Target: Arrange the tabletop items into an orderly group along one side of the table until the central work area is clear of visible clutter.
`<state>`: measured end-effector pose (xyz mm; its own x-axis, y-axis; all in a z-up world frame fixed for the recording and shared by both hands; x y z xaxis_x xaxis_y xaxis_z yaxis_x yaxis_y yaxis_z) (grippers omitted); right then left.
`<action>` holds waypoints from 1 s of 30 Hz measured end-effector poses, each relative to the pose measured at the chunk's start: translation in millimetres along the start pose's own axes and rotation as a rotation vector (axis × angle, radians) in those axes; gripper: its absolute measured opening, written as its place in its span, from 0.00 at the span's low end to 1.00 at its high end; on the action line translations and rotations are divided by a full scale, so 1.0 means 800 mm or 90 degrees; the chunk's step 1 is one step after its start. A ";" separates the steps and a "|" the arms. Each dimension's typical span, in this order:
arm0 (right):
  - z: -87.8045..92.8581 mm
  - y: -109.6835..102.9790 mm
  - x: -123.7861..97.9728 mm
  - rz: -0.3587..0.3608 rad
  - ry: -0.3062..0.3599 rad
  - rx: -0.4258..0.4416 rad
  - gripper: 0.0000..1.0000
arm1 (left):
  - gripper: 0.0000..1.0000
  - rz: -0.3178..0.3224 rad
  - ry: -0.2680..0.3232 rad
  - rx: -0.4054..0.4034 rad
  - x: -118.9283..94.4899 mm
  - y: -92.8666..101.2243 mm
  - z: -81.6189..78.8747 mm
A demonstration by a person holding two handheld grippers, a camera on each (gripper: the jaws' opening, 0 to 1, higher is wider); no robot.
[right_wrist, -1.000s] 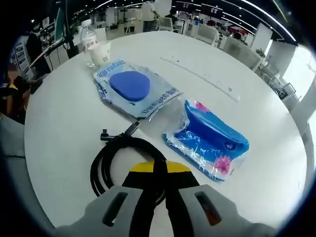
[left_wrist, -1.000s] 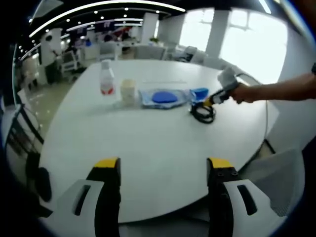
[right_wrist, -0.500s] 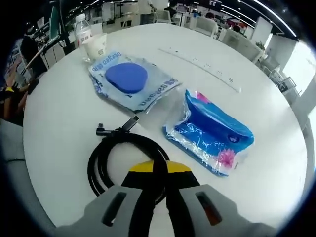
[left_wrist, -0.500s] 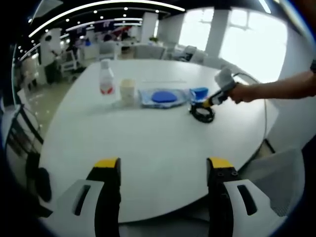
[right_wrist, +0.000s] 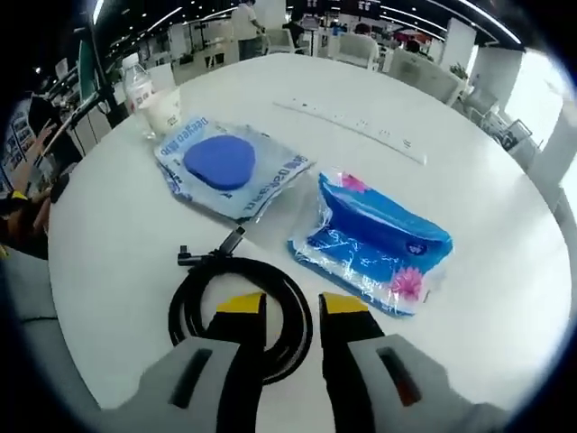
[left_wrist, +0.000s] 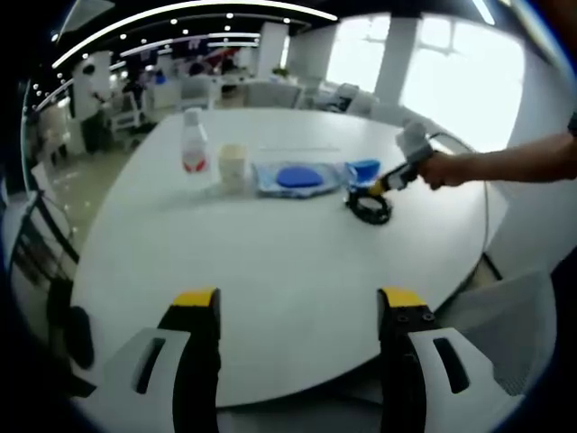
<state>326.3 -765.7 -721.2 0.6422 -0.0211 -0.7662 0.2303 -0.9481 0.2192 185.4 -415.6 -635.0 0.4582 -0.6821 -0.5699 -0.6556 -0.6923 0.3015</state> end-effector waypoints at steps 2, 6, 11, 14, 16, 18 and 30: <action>-0.003 0.003 -0.006 0.003 0.003 0.013 0.27 | 0.68 0.000 -0.001 0.000 0.000 0.000 0.000; -0.018 0.003 -0.017 -0.013 0.039 0.070 0.38 | 0.68 0.001 0.001 -0.001 0.000 0.000 -0.001; -0.023 0.015 -0.030 -0.004 0.052 0.080 0.49 | 0.68 0.003 -0.001 0.001 0.002 0.002 -0.001; -0.027 0.015 -0.038 -0.011 0.070 0.085 0.57 | 0.68 0.003 -0.001 0.001 0.002 0.003 -0.001; -0.028 0.018 -0.043 -0.008 0.079 0.085 0.63 | 0.68 0.004 0.000 0.001 0.003 0.003 -0.002; -0.026 0.020 -0.051 -0.005 0.091 0.093 0.68 | 0.68 0.005 0.001 0.003 0.003 0.004 -0.002; -0.012 0.005 -0.108 -0.023 0.151 0.124 0.73 | 0.68 0.004 -0.001 0.005 0.004 0.005 -0.003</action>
<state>279.0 -764.4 -648.5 0.7945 0.0668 -0.6035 0.1262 -0.9904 0.0565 185.9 -421.2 -634.0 0.4530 -0.6866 -0.5687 -0.6631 -0.6859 0.2999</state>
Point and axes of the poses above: the point that each gripper's makers call its tool centre point, and the gripper's own axes: x roughly forward along the fingers, y roughly to its right, z roughly out of its underside, the point moved 2 cm from there along -x, roughly backward along the fingers, and after that the axes turned 14 degrees about z, right-handed, at the moved point
